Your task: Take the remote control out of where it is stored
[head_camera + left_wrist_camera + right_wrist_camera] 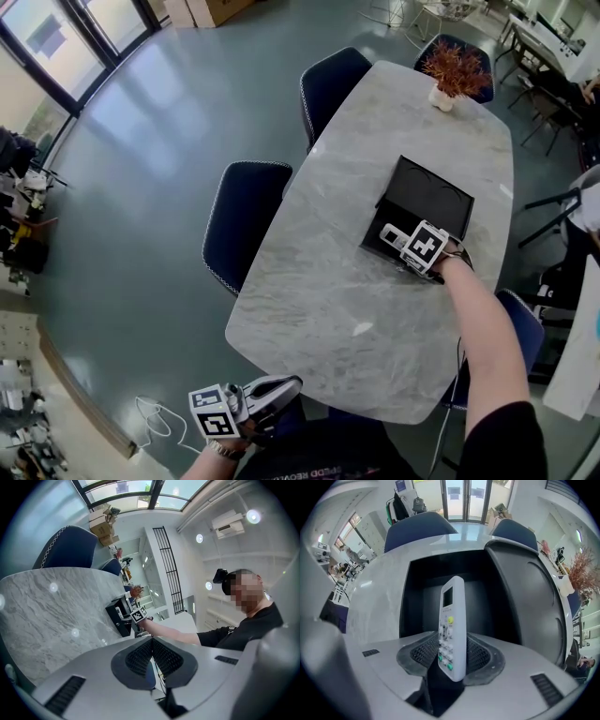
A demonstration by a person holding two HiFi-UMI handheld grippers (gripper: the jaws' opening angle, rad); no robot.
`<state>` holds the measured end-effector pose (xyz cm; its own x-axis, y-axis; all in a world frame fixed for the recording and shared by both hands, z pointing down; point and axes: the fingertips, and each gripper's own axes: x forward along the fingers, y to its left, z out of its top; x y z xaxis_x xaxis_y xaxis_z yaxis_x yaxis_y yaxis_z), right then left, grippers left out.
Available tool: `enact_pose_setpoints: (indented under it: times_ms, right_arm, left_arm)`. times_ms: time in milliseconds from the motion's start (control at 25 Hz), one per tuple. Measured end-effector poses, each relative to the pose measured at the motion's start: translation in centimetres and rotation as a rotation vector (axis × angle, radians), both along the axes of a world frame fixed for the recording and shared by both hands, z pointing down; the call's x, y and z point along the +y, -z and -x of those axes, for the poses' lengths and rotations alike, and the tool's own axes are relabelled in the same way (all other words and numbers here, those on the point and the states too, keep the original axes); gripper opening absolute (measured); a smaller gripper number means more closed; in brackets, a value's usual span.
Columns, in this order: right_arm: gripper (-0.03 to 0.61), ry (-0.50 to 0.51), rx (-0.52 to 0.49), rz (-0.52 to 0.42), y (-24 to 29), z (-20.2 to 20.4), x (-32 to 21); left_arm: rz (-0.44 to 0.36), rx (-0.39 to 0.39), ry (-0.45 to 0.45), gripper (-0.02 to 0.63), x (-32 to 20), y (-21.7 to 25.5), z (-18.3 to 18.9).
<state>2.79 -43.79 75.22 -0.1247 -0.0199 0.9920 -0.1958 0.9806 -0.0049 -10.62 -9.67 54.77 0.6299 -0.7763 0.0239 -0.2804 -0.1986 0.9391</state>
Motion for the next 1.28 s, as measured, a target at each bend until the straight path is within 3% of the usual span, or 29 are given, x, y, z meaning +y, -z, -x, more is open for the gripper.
enact_pose_setpoints:
  times_ms: [240,400,520,720,840,1040,1280]
  right_arm:
    - [0.166,-0.066,-0.088,-0.045,0.9,-0.2,-0.4]
    - [0.166,-0.196,-0.231,-0.05,3.2,-0.2,-1.3]
    - [0.166,-0.37,-0.397,-0.013,5.7,0.2,-2.0]
    - [0.166,-0.7,-0.785,0.14,11.3,1.4,-1.8]
    - [0.166,-0.833,-0.931,0.219,13.5,1.6,0.1]
    - [0.166,-1.024,-1.074,0.291,15.6,1.4,4.6]
    - [0.166,-1.086,-1.15,0.325,17.1,1.4,12.9]
  left_arm:
    - [-0.003,-0.004,-0.007,0.006,0.1,0.0,-0.5]
    - [-0.007,-0.005,-0.016,0.006,0.1,0.1,-0.8]
    - [-0.015,-0.005,-0.02,0.006,0.2,0.3,-0.8]
    - [-0.034,-0.012,-0.034,0.006,-0.2,0.9,-0.9]
    - [-0.05,-0.019,-0.058,0.006,-0.3,1.4,-0.7]
    - [-0.077,-0.026,-0.136,0.006,-0.6,2.4,-0.5]
    - [-0.12,-0.039,-0.231,0.006,-0.8,3.7,-0.2]
